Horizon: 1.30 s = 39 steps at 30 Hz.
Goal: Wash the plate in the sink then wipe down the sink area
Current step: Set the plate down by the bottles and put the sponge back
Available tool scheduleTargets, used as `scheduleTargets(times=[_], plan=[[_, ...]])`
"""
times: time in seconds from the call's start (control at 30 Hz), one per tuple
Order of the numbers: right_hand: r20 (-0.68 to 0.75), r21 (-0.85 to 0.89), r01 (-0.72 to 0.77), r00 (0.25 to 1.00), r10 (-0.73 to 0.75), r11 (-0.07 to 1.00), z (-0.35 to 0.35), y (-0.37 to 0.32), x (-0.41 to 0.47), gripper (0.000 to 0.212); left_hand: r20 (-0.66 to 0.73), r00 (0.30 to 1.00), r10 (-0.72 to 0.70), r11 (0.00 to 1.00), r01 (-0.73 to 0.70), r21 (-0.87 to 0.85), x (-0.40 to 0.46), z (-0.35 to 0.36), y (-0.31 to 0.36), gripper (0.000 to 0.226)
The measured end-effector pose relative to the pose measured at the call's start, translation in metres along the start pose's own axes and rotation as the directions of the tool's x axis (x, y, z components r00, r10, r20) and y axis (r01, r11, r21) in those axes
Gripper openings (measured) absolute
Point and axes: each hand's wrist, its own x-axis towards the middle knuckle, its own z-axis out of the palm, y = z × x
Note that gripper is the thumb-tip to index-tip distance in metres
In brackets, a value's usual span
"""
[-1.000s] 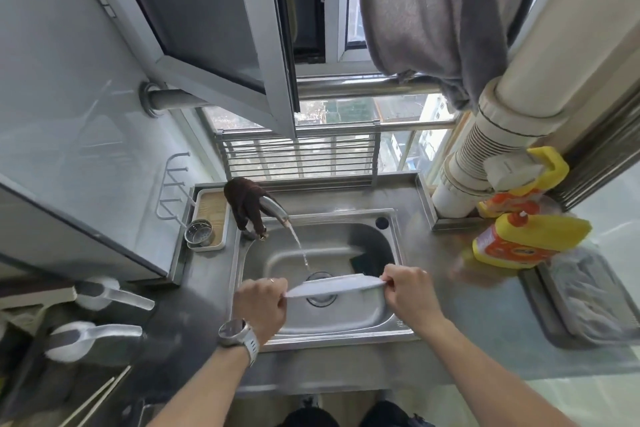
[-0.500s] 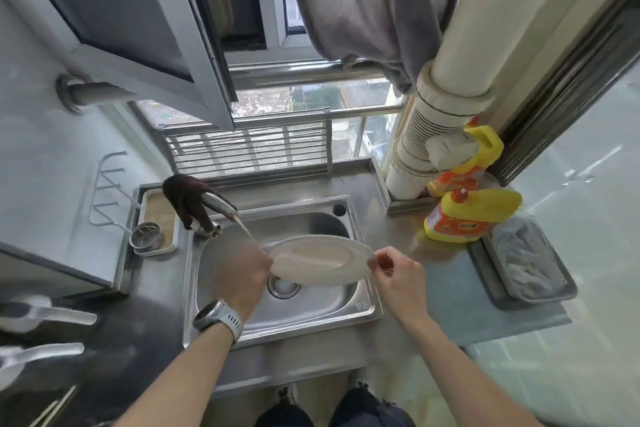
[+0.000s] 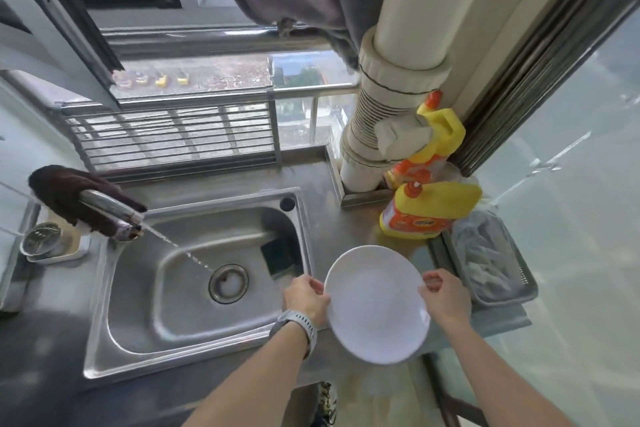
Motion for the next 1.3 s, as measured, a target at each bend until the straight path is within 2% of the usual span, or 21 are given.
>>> scheduleTargets(times=[0.27, 0.33, 0.4, 0.47, 0.53, 0.63, 0.67, 0.73, 0.83, 0.93, 1.0, 1.07, 1.2, 1.3], plan=[[0.007, -0.027, 0.015, 1.000, -0.015, 1.000, 0.014, 0.029, 0.018, 0.017, -0.063, 0.997, 0.045, 0.996, -0.040, 0.085, 0.009, 0.039, -0.005, 0.010], [0.003, -0.053, 0.041, 0.999, -0.041, 0.998, 0.007, 0.021, 0.013, 0.027, -0.081, 0.991, 0.107, 0.981, -0.092, 0.173, 0.003, 0.036, 0.001, 0.018], [-0.053, -0.073, 0.144, 0.988, -0.148, 0.987, -0.008, 0.004, 0.001, 0.036, -0.111, 0.964, 0.242, 0.949, -0.211, 0.233, -0.006, 0.029, 0.020, 0.032], [-0.111, -0.093, 0.327, 0.935, -0.336, 0.940, -0.028, -0.018, -0.011, 0.039, -0.126, 0.909, 0.397, 0.901, -0.360, 0.241, -0.020, 0.020, 0.051, 0.041], [-0.189, -0.153, 0.492, 0.837, -0.514, 0.857, -0.053, -0.042, -0.018, 0.038, -0.125, 0.837, 0.533, 0.832, -0.491, 0.260, -0.034, 0.011, 0.089, 0.043], [-0.347, -0.288, 0.599, 0.662, -0.665, 0.747, -0.097, -0.074, -0.010, 0.035, -0.141, 0.755, 0.640, 0.765, -0.611, 0.202, -0.052, 0.003, 0.145, 0.040], [-0.365, -0.328, 0.594, 0.638, -0.678, 0.735, -0.110, -0.083, -0.004, 0.037, -0.142, 0.743, 0.654, 0.755, -0.631, 0.176, -0.057, 0.002, 0.161, 0.039], [-0.334, -0.404, 0.539, 0.665, -0.668, 0.739, -0.128, -0.095, 0.015, 0.046, -0.108, 0.753, 0.649, 0.760, -0.634, 0.141, -0.061, 0.009, 0.185, 0.038], [-0.224, -0.497, 0.452, 0.758, -0.613, 0.741, -0.131, -0.100, 0.047, 0.057, -0.025, 0.805, 0.593, 0.801, -0.586, 0.121, -0.059, 0.027, 0.205, 0.043], [-0.102, -0.589, 0.419, 0.810, -0.578, 0.691, -0.128, -0.100, 0.064, 0.040, 0.024, 0.845, 0.534, 0.839, -0.533, 0.107, -0.056, 0.043, 0.209, 0.045], [-0.075, -0.613, 0.426, 0.807, -0.585, 0.665, -0.129, -0.099, 0.064, 0.028, 0.022, 0.842, 0.539, 0.837, -0.538, 0.102, -0.058, 0.047, 0.205, 0.040], [-0.068, -0.591, 0.459, 0.791, -0.608, 0.663, -0.131, -0.102, 0.052, 0.024, -0.010, 0.823, 0.568, 0.821, -0.565, 0.085, -0.063, 0.045, 0.199, 0.035], [-0.144, -0.442, 0.546, 0.740, -0.657, 0.712, -0.128, -0.123, 0.008, 0.012, -0.149, 0.782, 0.604, 0.788, -0.615, -0.034, -0.075, 0.025, 0.179, 0.034], [-0.187, -0.396, 0.582, 0.706, -0.683, 0.711, -0.124, -0.151, -0.020, 0.012, -0.241, 0.738, 0.630, 0.733, -0.668, -0.128, -0.080, -0.002, 0.163, 0.033]])
